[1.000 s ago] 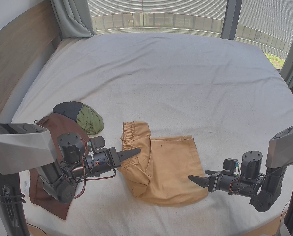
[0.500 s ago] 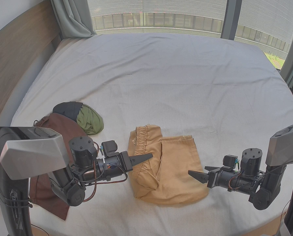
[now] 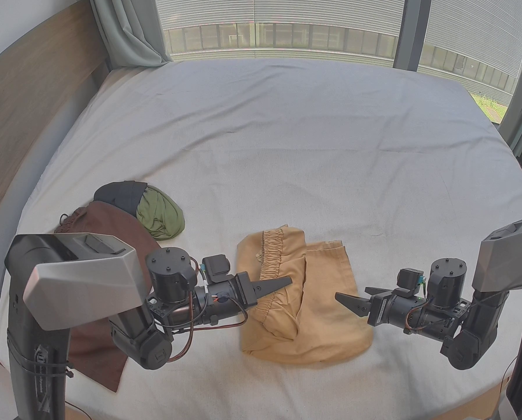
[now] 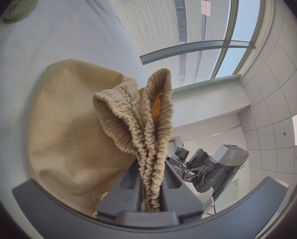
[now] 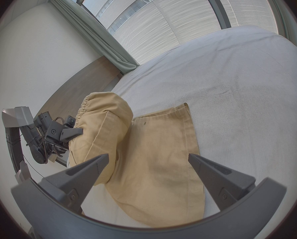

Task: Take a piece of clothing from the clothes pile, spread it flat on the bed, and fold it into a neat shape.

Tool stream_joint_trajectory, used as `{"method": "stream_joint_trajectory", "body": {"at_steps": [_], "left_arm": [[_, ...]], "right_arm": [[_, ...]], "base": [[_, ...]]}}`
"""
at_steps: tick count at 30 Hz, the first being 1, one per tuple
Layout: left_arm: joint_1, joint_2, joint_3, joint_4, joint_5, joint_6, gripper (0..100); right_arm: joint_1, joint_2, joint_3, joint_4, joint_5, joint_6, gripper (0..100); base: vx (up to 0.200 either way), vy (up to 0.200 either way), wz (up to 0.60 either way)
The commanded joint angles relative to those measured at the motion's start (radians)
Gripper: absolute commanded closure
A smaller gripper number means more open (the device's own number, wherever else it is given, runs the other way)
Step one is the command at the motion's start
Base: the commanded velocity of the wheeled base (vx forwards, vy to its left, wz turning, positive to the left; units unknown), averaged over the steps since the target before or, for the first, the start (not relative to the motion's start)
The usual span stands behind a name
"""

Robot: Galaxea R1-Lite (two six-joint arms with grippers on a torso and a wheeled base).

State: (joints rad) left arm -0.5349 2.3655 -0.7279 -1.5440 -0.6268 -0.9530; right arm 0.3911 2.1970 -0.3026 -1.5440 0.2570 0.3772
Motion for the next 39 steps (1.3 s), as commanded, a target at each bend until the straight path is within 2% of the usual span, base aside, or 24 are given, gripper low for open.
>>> {"method": "stream_joint_trajectory", "body": {"at_steps": [1, 20, 21, 39], "left_arm": [[-0.016, 0.029, -0.021, -0.001, 0.007, -0.003, 100], [-0.045, 0.083, -0.076, 0.001, 0.039, -0.004, 100], [-0.045, 0.083, -0.076, -0.001, 0.039, -0.004, 0], [-0.031, 0.054, -0.073, -0.002, 0.061, 0.003, 0]], "right_arm": [[-0.001, 0.000, -0.006, -0.001, 0.001, 0.002, 0], [-0.009, -0.002, -0.018, -0.001, 0.001, 0.002, 0], [-0.009, -0.002, -0.018, -0.001, 0.001, 0.002, 0], [0.000, 0.001, -0.023, -0.001, 0.001, 0.003, 0]], "base": [[0.000, 0.000, 0.00], [0.000, 0.000, 0.00], [0.000, 0.000, 0.00], [0.000, 0.000, 0.00]]}}
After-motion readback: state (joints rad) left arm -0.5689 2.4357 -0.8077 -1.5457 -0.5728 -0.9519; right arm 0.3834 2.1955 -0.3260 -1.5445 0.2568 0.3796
